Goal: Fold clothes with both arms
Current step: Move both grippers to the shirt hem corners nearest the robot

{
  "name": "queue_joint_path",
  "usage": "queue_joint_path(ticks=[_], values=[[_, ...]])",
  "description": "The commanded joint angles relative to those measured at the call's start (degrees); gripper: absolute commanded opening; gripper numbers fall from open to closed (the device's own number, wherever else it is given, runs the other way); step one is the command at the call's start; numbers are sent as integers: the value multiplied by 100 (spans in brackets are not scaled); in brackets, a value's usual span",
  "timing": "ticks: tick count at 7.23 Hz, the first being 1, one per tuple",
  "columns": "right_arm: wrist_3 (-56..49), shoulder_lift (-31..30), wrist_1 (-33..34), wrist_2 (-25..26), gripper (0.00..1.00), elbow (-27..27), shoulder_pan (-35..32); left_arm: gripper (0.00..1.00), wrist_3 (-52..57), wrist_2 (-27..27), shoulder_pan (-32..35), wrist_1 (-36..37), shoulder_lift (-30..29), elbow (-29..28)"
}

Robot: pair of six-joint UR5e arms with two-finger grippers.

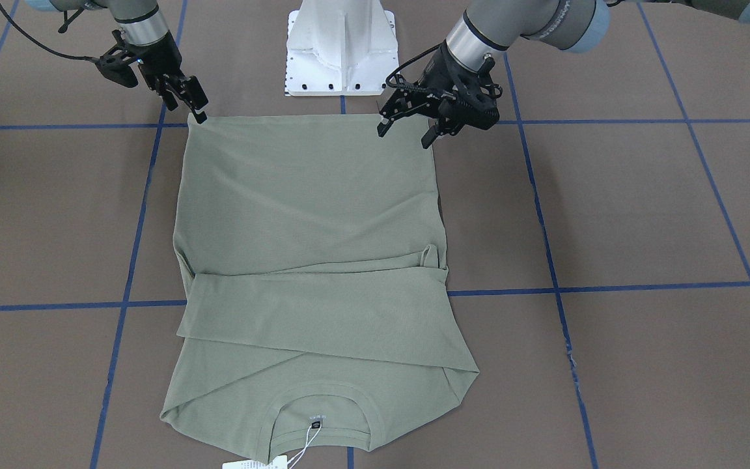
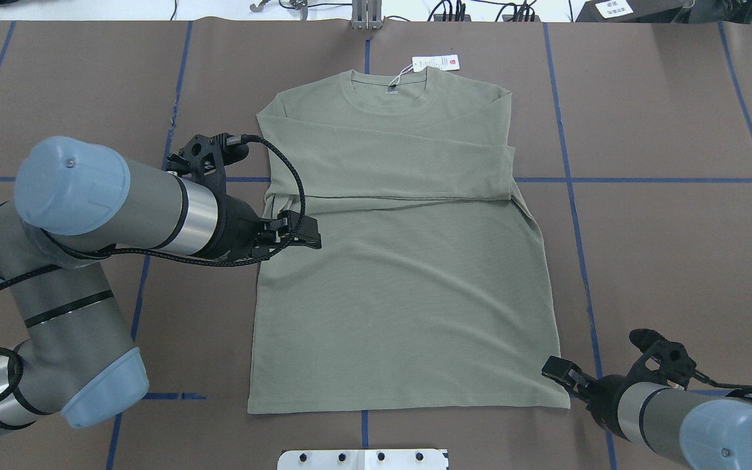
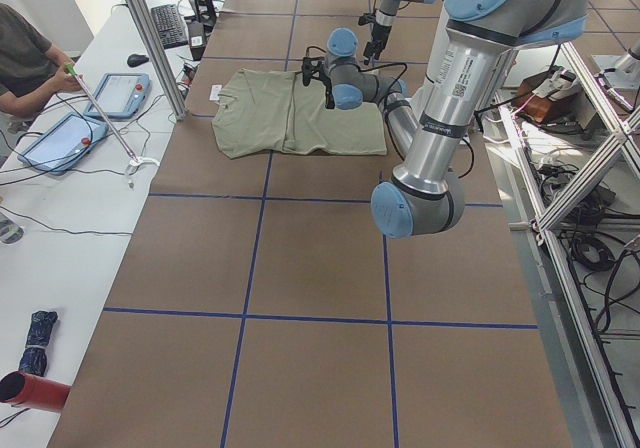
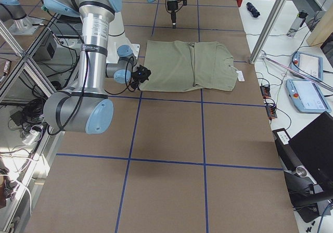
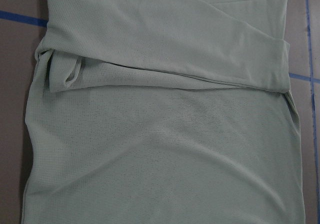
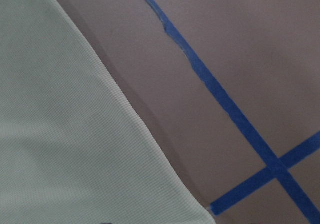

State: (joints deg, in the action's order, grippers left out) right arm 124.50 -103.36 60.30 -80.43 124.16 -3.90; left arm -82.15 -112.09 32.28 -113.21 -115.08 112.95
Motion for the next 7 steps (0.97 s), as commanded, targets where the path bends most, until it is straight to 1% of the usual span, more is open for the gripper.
queue_joint_path(ticks=[1,2,3,4,5,6,7], values=[[266,-9,-10,36,92,-128,178,92,-47,3,-46,1,11,-10],[311,26,-10,36,89,-146,231,92,-47,3,-47,1,20,-19],[329,78,-19,28,88,-286,232,92,-47,3,-55,1,20,-10],[329,105,-19,19,86,-278,232,92,-55,-6,-55,1,12,-19],[338,97,-27,19,81,-296,258,92,-55,-6,-55,10,12,-10],[338,105,-27,-25,56,-261,249,92,-55,-6,-55,10,20,-19],[338,105,-27,-25,13,-269,249,94,-55,-6,-55,10,64,-10]])
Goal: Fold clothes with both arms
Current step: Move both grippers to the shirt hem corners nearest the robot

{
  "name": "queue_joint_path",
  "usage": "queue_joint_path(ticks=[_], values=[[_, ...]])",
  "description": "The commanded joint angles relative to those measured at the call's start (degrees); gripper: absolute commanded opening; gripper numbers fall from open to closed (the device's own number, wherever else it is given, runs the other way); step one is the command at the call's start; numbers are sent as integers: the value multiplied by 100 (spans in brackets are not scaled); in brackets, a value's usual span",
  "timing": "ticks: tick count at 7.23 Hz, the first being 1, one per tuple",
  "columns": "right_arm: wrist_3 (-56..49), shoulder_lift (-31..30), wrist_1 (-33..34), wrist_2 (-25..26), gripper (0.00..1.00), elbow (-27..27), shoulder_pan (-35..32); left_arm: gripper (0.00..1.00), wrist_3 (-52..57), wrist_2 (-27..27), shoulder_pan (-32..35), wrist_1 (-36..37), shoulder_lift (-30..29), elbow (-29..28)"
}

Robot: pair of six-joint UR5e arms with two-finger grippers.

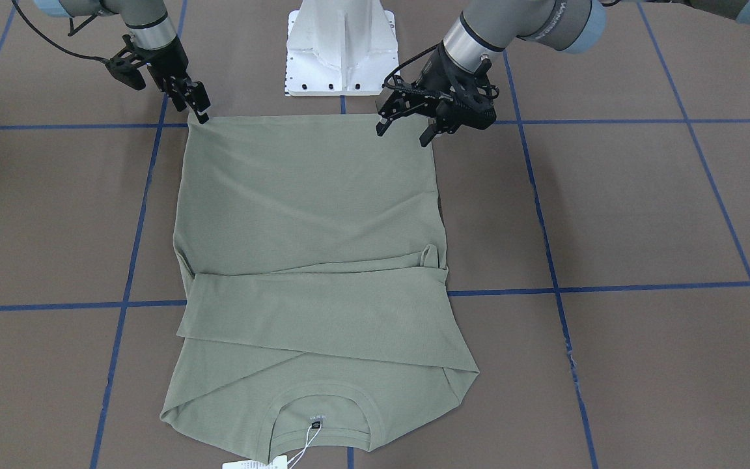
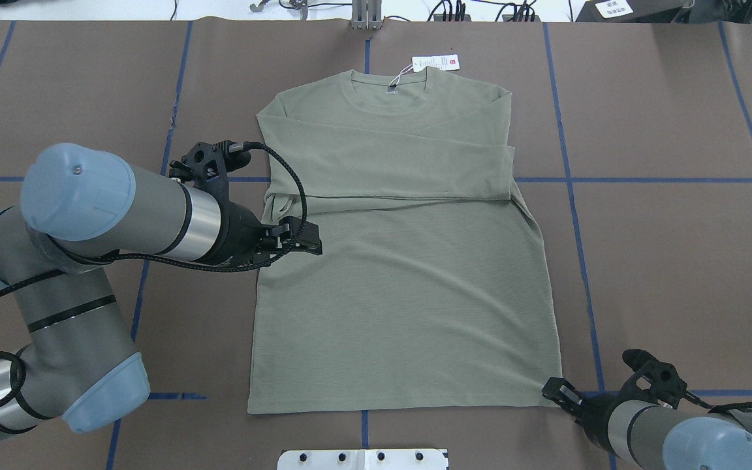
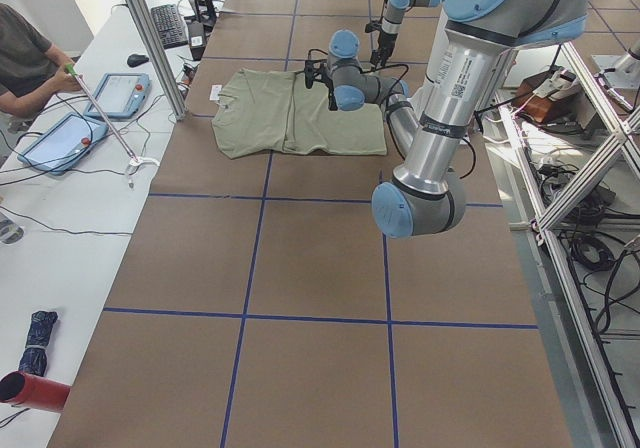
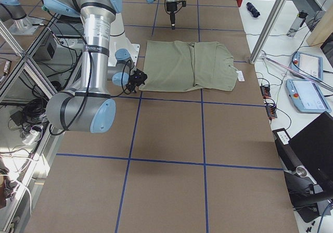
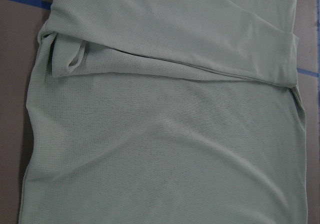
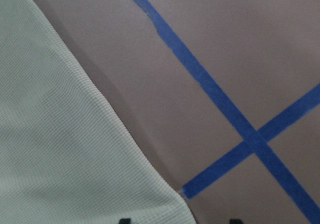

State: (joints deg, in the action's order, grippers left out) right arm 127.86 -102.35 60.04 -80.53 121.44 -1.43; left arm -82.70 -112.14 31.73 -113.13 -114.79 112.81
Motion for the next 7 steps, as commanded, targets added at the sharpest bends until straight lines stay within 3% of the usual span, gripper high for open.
queue_joint_path(ticks=[1,3,5,6,7], values=[[-24,-4,-28,-32,0,28,-15,95,-9,-1,-9,1,105,65],[-24,4,-45,-24,0,28,-15,98,-514,34,-288,10,202,31],[-59,-13,-45,-67,0,238,-128,98,-1762,1075,-1296,184,229,179],[-60,-39,-45,-163,0,283,-173,98,-2071,1594,-1789,943,220,441],[-68,-39,-54,-182,0,318,-243,97,-2179,1912,-2089,1264,255,679]])
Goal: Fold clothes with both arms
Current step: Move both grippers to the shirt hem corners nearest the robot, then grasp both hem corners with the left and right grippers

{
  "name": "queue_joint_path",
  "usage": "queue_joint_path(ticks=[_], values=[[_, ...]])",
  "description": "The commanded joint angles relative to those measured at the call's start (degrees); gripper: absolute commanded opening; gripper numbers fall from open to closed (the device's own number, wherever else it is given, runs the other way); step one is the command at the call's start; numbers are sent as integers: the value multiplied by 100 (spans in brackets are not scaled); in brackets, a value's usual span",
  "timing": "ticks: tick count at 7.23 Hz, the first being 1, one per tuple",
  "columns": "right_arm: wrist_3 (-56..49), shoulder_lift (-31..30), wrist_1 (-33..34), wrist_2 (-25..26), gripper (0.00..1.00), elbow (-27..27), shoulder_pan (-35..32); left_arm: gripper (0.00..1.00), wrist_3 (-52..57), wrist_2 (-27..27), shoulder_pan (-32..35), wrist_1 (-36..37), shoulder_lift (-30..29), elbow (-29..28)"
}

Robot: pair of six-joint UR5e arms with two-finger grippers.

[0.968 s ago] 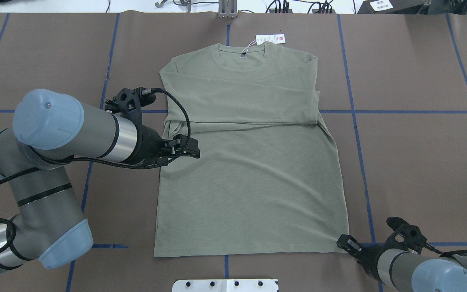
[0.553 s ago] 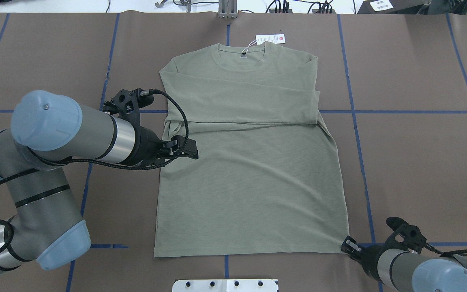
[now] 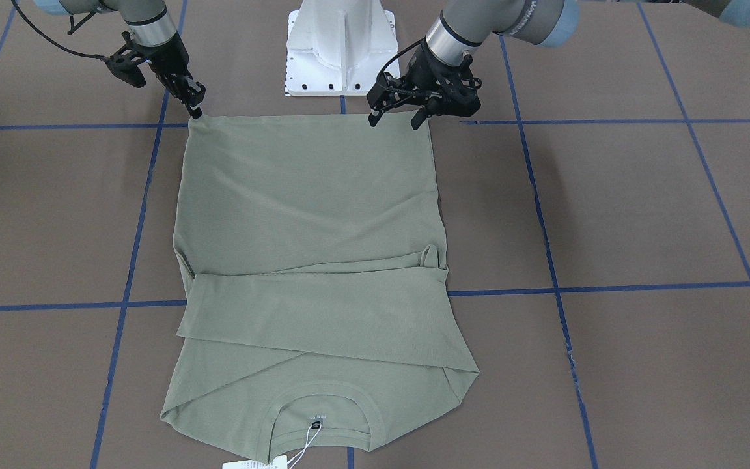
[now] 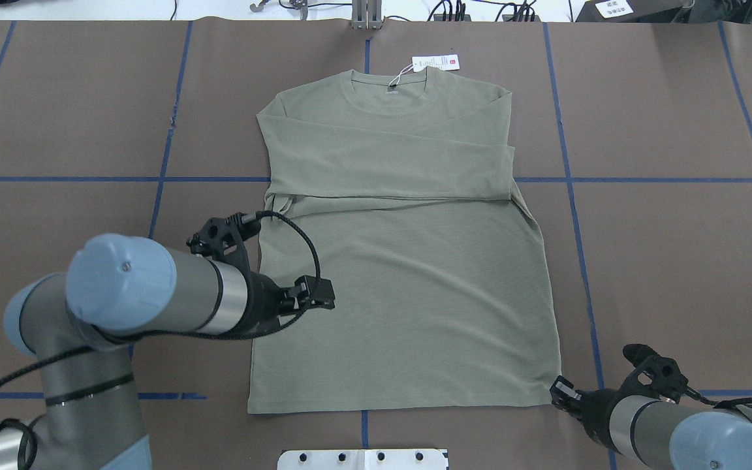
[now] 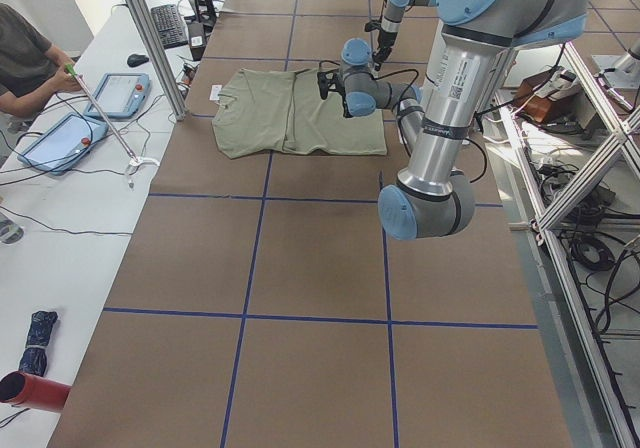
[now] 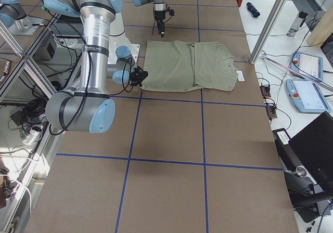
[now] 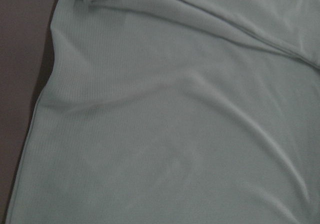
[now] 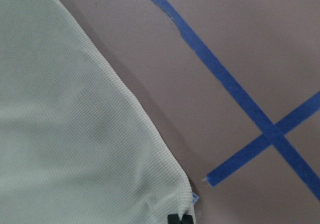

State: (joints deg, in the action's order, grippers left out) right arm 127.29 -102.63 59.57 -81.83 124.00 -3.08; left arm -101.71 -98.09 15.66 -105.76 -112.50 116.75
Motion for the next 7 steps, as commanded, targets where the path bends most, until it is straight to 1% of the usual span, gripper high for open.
queue_joint_path(ticks=[1,2,3,5,7], values=[[-20,-3,2,-52,0,81,-105,96,-636,798,-850,687,262,278],[-28,-3,2,-174,0,81,-166,93,-744,1027,-1045,706,542,269],[-28,-3,2,-175,0,81,-184,91,-754,1064,-1056,863,702,260],[-37,-12,2,-175,0,81,-184,90,-754,1108,-1082,996,712,190],[-37,-29,2,-175,0,72,-185,83,-736,1117,-1135,988,660,-2]])
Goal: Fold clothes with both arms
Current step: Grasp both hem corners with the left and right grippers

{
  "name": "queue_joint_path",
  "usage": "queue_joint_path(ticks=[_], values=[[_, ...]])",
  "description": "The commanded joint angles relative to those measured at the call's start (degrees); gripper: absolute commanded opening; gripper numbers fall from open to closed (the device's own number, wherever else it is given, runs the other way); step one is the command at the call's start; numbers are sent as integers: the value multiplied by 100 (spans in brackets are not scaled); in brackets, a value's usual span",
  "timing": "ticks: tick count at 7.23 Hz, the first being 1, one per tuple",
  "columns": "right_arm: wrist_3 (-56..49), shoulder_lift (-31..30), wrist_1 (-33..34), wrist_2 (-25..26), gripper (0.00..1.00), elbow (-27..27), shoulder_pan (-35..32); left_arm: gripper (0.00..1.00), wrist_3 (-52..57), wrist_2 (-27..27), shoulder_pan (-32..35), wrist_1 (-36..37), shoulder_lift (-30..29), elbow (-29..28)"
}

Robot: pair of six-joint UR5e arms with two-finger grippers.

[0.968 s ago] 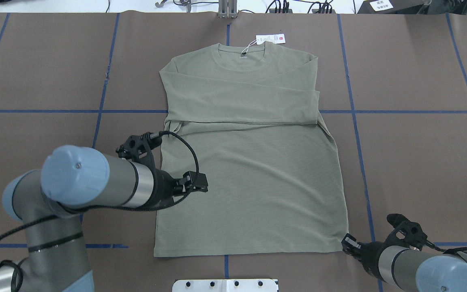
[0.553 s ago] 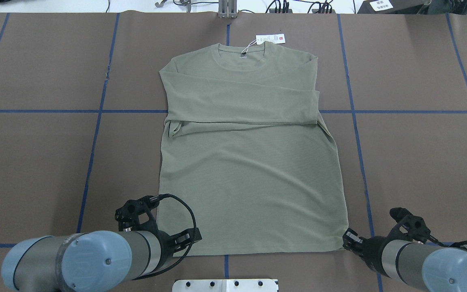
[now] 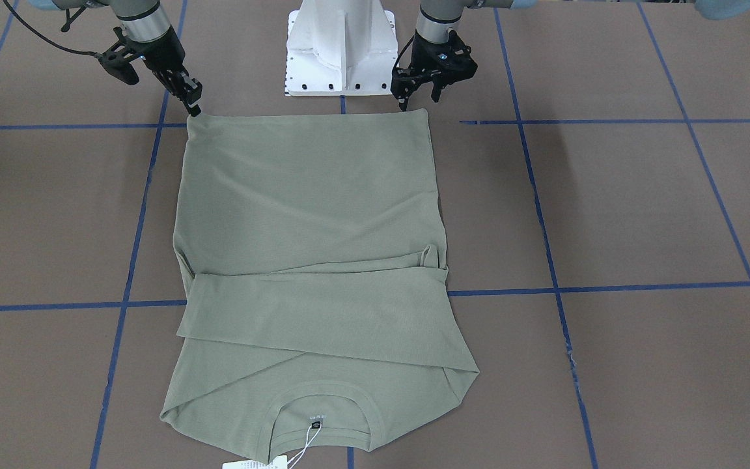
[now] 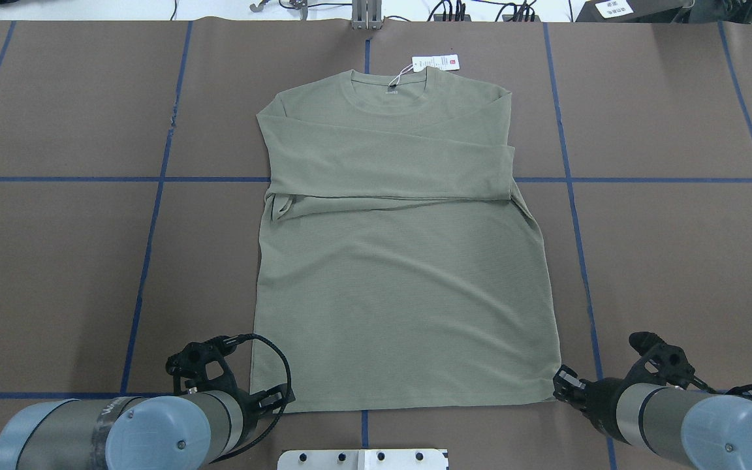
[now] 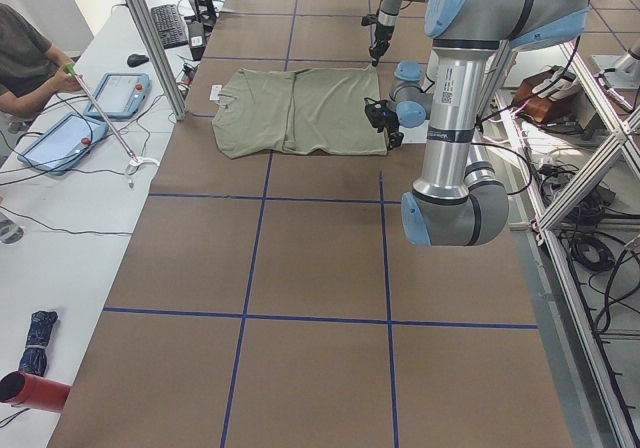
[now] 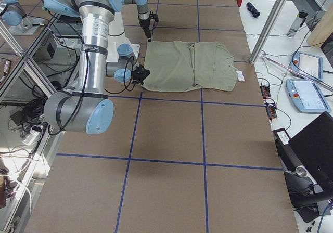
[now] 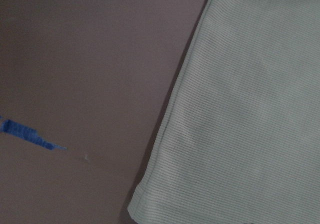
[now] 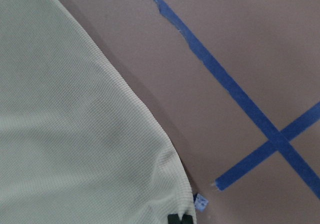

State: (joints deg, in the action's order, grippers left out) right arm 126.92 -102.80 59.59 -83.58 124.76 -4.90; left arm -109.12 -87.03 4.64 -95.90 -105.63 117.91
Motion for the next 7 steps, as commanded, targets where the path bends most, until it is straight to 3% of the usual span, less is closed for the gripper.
queue_joint_path(ticks=[1,2,3,4,5,7], values=[[-9,-12,0,0,0,-4,-2,79,14,2,-42,2,-37,-136],[-9,-12,0,0,0,-4,-2,60,5,2,-42,2,-28,-137],[-9,-12,0,0,0,-4,-2,29,-4,2,-42,2,-28,-154],[-9,-12,0,0,0,-4,7,5,5,2,-42,10,-28,-154],[-9,-12,0,0,0,-4,-2,0,-4,2,-33,2,-37,-154],[-9,-3,0,-9,0,5,-37,0,14,2,2,10,-37,-58]])
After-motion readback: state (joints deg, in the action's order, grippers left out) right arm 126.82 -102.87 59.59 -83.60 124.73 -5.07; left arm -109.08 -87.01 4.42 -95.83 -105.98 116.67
